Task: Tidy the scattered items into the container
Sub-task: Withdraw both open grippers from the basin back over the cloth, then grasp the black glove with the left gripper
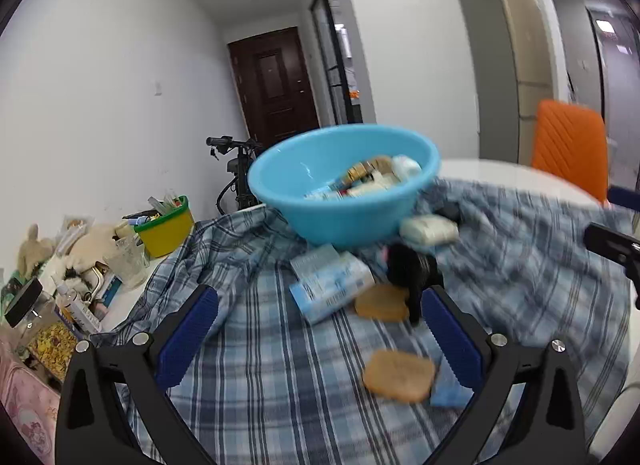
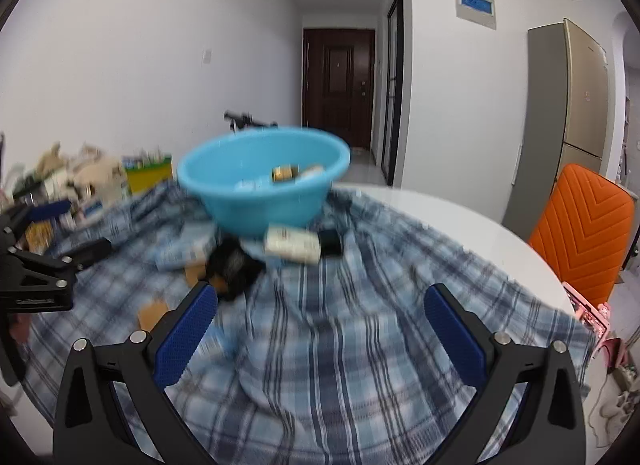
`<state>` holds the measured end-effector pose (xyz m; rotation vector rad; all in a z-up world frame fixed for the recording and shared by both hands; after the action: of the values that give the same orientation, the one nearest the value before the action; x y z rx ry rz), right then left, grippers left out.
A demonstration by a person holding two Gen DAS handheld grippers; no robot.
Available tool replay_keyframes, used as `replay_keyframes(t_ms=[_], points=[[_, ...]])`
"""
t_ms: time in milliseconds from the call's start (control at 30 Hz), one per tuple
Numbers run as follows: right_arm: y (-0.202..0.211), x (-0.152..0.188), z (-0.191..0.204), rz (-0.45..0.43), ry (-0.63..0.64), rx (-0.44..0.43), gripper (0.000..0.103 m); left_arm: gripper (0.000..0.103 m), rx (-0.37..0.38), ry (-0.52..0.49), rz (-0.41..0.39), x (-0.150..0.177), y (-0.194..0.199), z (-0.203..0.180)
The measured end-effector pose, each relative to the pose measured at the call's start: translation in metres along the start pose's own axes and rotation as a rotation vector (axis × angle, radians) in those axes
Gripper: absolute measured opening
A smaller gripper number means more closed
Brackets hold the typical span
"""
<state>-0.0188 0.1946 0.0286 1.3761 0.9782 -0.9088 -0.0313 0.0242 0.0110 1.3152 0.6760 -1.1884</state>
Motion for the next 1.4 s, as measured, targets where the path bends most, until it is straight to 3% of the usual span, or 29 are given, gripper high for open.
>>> replay_keyframes(t_ms=[133, 333, 433, 600, 667, 800, 1000, 1067, 1167, 1400], points=[[-0.003, 0.030, 0.008, 0.060, 0.004, -0.015, 0.103, 0.103, 0.120, 0.134, 0.108, 0.030, 0.002, -0.010], [0.003, 0.041, 0.018, 0.052, 0.020, -0.048, 0.103, 0.103, 0.122, 0.159, 0.198, 0.058, 0.029, -0.013], [0.001, 0.043, 0.023, 0.051, 0.060, -0.042, 0.103, 0.103, 0.165, 0.261, 0.262, 0.073, 0.033, -0.005], [-0.007, 0.042, 0.028, 0.065, 0.039, -0.062, 0.103, 0.103, 0.061, 0.303, 0.216, 0.075, 0.016, 0.011], [-0.008, 0.041, 0.028, 0.066, 0.029, -0.067, 0.103, 0.103, 0.073, 0.297, 0.198, 0.067, 0.005, 0.010], [-0.009, 0.036, 0.020, 0.046, 0.017, -0.041, 0.103, 0.103, 0.168, 0.256, 0.195, 0.044, -0.019, -0.004], [-0.017, 0.040, 0.011, 0.081, -0.006, -0.059, 0.103, 0.103, 0.311, 0.094, 0.270, 0.018, -0.075, -0.047], [-0.017, 0.039, 0.005, 0.074, -0.007, -0.042, 0.103, 0.103, 0.320, 0.021, 0.279, 0.008, -0.097, -0.060], [-0.017, 0.037, -0.004, 0.069, -0.027, -0.026, 0.103, 0.103, 0.273, -0.059, 0.252, -0.002, -0.119, -0.070], [-0.017, 0.038, -0.019, 0.069, -0.061, 0.010, 0.103, 0.103, 0.306, -0.114, 0.286, -0.007, -0.144, -0.090]])
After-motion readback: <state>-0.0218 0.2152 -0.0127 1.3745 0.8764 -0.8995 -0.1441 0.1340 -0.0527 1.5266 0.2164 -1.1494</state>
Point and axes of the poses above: each gripper's, at about its wrist camera, not at the fingertips, and y roughly against the way its jaws point, z to its left, x to its underside, the point moved 5 cm from there along -y, roughly the way its jaws point, and after that the axes turned 8 degrees about -z, right-handed, at the moved point
